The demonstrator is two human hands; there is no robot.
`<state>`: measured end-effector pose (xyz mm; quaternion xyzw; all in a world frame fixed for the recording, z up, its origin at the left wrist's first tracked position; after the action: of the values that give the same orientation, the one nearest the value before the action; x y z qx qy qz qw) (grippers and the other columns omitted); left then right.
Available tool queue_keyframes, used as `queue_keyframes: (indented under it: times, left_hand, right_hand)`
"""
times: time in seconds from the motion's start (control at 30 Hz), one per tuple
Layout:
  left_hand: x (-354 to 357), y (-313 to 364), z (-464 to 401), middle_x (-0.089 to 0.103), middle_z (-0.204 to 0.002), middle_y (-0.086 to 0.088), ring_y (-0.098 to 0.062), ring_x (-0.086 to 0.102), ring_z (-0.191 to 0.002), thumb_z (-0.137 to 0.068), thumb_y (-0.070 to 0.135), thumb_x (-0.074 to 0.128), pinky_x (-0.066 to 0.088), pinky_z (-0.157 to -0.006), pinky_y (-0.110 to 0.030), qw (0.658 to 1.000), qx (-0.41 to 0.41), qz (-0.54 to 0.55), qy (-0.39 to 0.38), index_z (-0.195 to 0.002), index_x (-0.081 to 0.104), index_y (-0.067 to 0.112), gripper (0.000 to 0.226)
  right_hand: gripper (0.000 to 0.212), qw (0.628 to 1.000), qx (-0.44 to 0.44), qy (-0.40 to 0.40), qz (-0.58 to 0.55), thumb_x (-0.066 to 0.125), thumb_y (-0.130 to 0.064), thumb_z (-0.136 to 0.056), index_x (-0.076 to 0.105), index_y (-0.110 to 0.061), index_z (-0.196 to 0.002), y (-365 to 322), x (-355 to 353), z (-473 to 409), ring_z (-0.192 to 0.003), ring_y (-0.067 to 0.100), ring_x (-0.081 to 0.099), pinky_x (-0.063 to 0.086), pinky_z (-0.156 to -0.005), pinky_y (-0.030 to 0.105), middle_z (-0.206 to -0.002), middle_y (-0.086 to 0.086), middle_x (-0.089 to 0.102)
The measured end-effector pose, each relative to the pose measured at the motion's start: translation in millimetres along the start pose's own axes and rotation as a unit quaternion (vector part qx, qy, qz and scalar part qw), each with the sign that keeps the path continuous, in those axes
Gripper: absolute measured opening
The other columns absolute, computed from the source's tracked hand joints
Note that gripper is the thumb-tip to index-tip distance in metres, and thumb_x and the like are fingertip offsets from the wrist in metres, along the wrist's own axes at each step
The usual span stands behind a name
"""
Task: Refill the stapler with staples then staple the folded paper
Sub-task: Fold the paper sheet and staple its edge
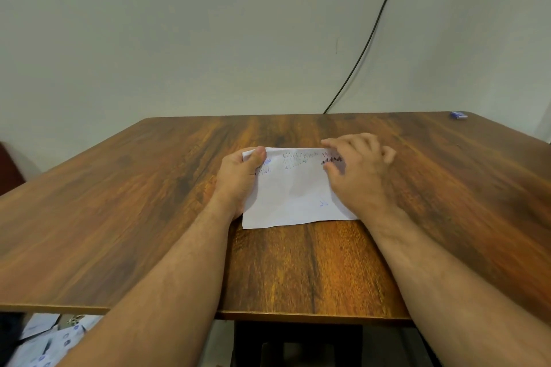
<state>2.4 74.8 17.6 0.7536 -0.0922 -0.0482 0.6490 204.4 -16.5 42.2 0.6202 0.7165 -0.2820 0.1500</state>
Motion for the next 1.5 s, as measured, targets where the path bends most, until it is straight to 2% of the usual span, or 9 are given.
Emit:
queue_keyframes:
  times: [0.13, 0.23, 0.43, 0.57, 0.77, 1.03, 1.13, 1.33, 1.5]
  left_hand:
    - [2, 2, 2, 0.071, -0.082, -0.012, -0.026, 0.067, -0.072, -0.103, 0.025, 0.052, 0.054, -0.072, -0.038, 1.0, 0.008, -0.016, -0.013, -0.085, 0.07, 0.011, 0.029]
    - [3, 2, 3, 0.073, -0.08, -0.007, -0.024, 0.067, -0.072, -0.103, 0.029, 0.051, 0.054, -0.073, -0.04, 0.998, 0.019, -0.054, -0.012, -0.084, 0.07, 0.018, 0.029]
    - [6, 4, 4, 0.076, -0.09, -0.009, -0.027, 0.07, -0.081, -0.103, 0.036, 0.05, 0.057, -0.083, -0.051, 0.994, 0.047, -0.093, -0.03, -0.088, 0.073, 0.027, 0.029]
    - [4, 6, 5, 0.077, -0.088, -0.008, -0.026, 0.069, -0.08, -0.103, 0.034, 0.051, 0.056, -0.083, -0.055, 0.993, 0.062, -0.09, -0.035, -0.085, 0.075, 0.028, 0.031]
    - [1, 0, 2, 0.076, -0.089, -0.014, -0.03, 0.07, -0.08, -0.101, 0.031, 0.052, 0.056, -0.082, -0.056, 0.996, 0.045, -0.07, -0.043, -0.08, 0.077, 0.022, 0.033]
    - [-6, -3, 0, 0.078, -0.089, -0.016, -0.033, 0.074, -0.081, -0.094, 0.019, 0.067, 0.059, -0.077, -0.049, 1.0, 0.028, -0.01, 0.003, -0.094, 0.078, 0.005, 0.018]
    - [-8, -3, 0, 0.078, -0.089, -0.013, -0.029, 0.074, -0.079, -0.094, 0.018, 0.066, 0.06, -0.074, -0.042, 1.0, 0.025, -0.002, 0.011, -0.095, 0.078, 0.007, 0.016]
    - [-8, -3, 0, 0.078, -0.091, -0.012, -0.032, 0.074, -0.086, -0.097, 0.022, 0.063, 0.061, -0.08, -0.049, 1.0, 0.026, -0.004, 0.017, -0.092, 0.079, 0.015, 0.018]
    - [-6, -1, 0, 0.077, -0.091, -0.016, -0.029, 0.071, -0.08, -0.097, 0.019, 0.063, 0.059, -0.08, -0.05, 0.999, 0.043, -0.013, 0.016, -0.087, 0.078, 0.015, 0.018]
  right_hand:
    - [0.032, 0.998, -0.066, -0.01, 0.015, 0.064, -0.034, -0.092, 0.069, -0.025, -0.122, -23, 7, 2, -0.114, 0.016, 0.052, 0.023, -0.088, 0.043, -0.112, -0.011, 0.07]
    - [0.033, 0.996, -0.078, -0.031, 0.008, 0.056, -0.04, -0.095, 0.069, -0.026, -0.122, -31, 13, 2, -0.116, 0.016, 0.054, 0.025, -0.091, 0.046, -0.114, -0.011, 0.07]
    - [0.029, 0.996, -0.032, -0.062, -0.054, 0.049, -0.042, -0.101, 0.072, -0.031, -0.116, -50, 19, -18, -0.115, 0.013, 0.055, 0.022, -0.096, 0.045, -0.11, -0.012, 0.073]
    - [0.037, 0.993, -0.005, -0.106, -0.045, 0.04, -0.047, -0.103, 0.075, -0.036, -0.103, -67, 38, -26, -0.103, 0.014, 0.055, 0.02, -0.09, 0.043, -0.094, -0.014, 0.074]
    - [0.024, 0.987, 0.054, -0.065, -0.14, 0.057, -0.042, -0.099, 0.078, -0.032, -0.093, -64, 40, -21, -0.097, 0.008, 0.048, 0.019, -0.085, 0.037, -0.085, -0.016, 0.071]
    - [0.021, 0.991, 0.071, -0.053, -0.103, 0.06, -0.041, -0.097, 0.079, -0.033, -0.091, -62, 35, -20, -0.095, 0.005, 0.036, 0.021, -0.089, 0.039, -0.077, -0.019, 0.058]
    - [0.02, 0.988, 0.078, -0.064, -0.115, 0.061, -0.04, -0.097, 0.079, -0.031, -0.093, -58, 29, -20, -0.087, 0.001, 0.021, 0.022, -0.091, 0.039, -0.07, -0.024, 0.044]
    - [0.021, 0.984, 0.087, -0.084, -0.129, 0.064, -0.045, -0.093, 0.08, -0.031, -0.09, -58, 26, -23, -0.095, 0.002, 0.028, 0.025, -0.094, 0.042, -0.072, -0.025, 0.051]
    - [0.02, 0.983, 0.082, -0.117, -0.119, 0.069, -0.047, -0.089, 0.08, -0.032, -0.095, -56, 15, -22, -0.072, 0.002, 0.007, 0.03, -0.1, 0.044, -0.075, -0.025, 0.037]
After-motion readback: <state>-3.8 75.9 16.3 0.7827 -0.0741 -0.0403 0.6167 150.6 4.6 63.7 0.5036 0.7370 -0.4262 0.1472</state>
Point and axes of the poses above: each hand's wrist, its own z-axis away from the middle knuckle, its own x-axis out of the palm, y = z × x, the point moved 5 cm from there along -z, towards the middle knuckle
